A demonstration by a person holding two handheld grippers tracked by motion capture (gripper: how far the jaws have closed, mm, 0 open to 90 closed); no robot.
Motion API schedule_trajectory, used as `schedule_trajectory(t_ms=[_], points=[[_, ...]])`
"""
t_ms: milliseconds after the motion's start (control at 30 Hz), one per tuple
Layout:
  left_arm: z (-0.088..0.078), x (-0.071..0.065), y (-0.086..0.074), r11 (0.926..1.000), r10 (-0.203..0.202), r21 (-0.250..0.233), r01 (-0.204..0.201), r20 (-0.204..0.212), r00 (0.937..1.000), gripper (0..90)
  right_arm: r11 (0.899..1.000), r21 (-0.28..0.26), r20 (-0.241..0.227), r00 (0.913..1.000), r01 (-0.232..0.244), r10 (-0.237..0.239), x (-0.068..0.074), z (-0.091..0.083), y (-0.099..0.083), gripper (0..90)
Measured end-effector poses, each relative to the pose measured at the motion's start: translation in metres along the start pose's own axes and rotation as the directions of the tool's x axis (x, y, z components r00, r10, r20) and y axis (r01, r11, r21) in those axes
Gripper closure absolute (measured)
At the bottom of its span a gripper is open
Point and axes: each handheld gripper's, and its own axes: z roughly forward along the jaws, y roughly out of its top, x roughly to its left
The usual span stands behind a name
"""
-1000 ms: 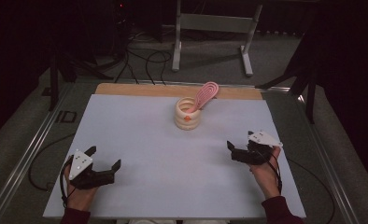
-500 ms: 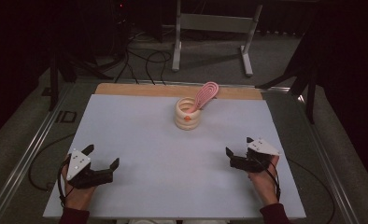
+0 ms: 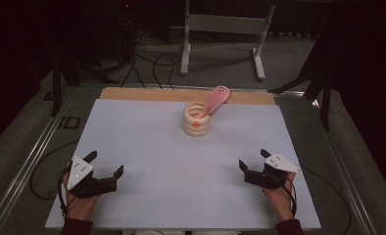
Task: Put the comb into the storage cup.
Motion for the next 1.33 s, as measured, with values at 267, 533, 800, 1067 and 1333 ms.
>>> schedule_trajectory(t_ms=[267, 533, 800, 1067, 1333], points=[[-0.003, 0.001, 0.001, 0.9998, 0.001, -0.022, -0.001, 0.004, 1.0, 0.1, 0.999, -0.031, -0.007, 0.9999, -0.014, 0.014, -0.002, -0.012, -0.004, 8.5], [-0.007, 0.003, 0.001, 0.9989, -0.003, -0.047, 0.004, 0.018, 0.9998, 0.0, 0.998, -0.052, 0.003, 0.9994, -0.034, 0.034, -0.006, -0.022, -0.007, 8.5], [-0.009, 0.005, 0.0, 0.9974, -0.026, -0.067, 0.028, 0.031, 0.9992, 0.1, 0.998, -0.058, 0.013, 0.9993, -0.034, 0.034, -0.007, -0.028, -0.011, 8.5], [-0.008, 0.003, -0.002, 0.9979, -0.023, -0.06, 0.025, 0.032, 0.9992, 0.0, 0.999, -0.053, 0.015, 0.9998, -0.011, 0.012, -0.007, -0.028, -0.012, 8.5], [-0.008, 0.003, -0.003, 0.9984, -0.019, -0.053, 0.021, 0.034, 0.9992, 0.0, 0.998, -0.058, 0.023, 0.9996, -0.014, 0.015, -0.009, -0.03, -0.012, 8.5]])
